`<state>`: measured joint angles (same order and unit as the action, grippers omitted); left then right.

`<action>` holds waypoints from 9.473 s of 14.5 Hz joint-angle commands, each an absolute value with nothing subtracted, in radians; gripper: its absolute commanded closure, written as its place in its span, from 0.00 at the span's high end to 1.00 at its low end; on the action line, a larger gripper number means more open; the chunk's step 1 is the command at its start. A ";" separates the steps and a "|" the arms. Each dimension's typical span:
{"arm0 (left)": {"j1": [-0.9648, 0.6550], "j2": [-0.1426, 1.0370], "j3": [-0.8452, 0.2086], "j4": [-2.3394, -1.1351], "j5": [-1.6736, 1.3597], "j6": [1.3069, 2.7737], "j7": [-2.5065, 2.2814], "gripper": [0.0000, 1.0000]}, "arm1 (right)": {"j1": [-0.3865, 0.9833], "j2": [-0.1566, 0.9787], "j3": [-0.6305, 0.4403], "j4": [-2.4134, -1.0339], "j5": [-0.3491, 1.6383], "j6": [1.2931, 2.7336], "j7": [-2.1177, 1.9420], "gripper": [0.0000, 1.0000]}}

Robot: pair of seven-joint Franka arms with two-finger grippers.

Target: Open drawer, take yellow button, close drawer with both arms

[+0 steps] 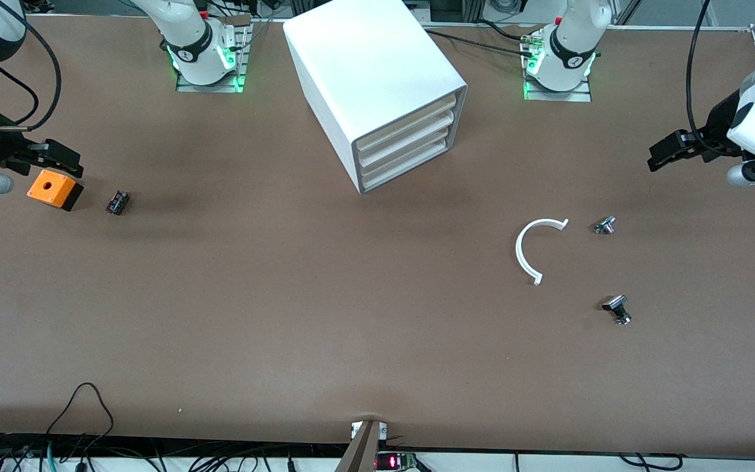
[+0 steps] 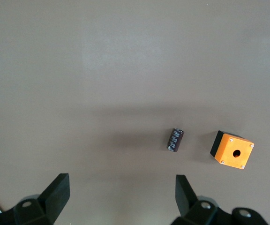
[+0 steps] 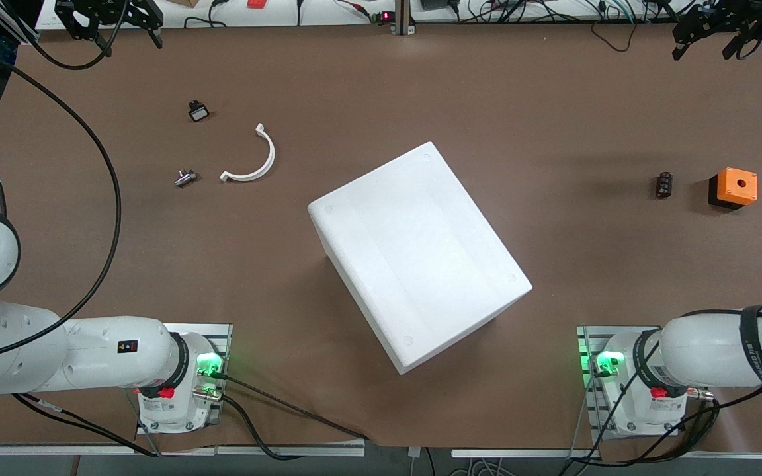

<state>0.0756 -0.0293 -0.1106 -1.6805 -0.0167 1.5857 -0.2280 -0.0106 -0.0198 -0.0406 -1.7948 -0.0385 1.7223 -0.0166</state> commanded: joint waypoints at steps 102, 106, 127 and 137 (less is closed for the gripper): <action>0.154 -0.046 -0.049 -1.774 -0.154 1.709 0.371 1.00 | 0.882 0.699 0.061 -1.077 0.037 1.841 -0.531 1.00; 0.094 -0.060 -0.049 -1.735 0.011 1.595 0.001 1.00 | 0.882 0.701 0.061 -1.140 0.028 1.853 -0.535 1.00; 0.046 -0.023 -0.037 -1.654 -0.037 1.539 -0.236 1.00 | 0.887 0.634 0.035 -1.134 0.006 1.836 -0.548 0.24; 0.048 -0.011 -0.017 -1.634 -0.041 1.537 -0.087 1.00 | 0.812 0.474 -0.133 -1.274 0.017 1.838 -0.532 0.24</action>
<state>0.0588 -0.0413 -0.0328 -1.6787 -0.0251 1.5652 -0.1166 0.8477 0.5251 -0.1079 -1.1714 0.0146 1.8031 -0.5353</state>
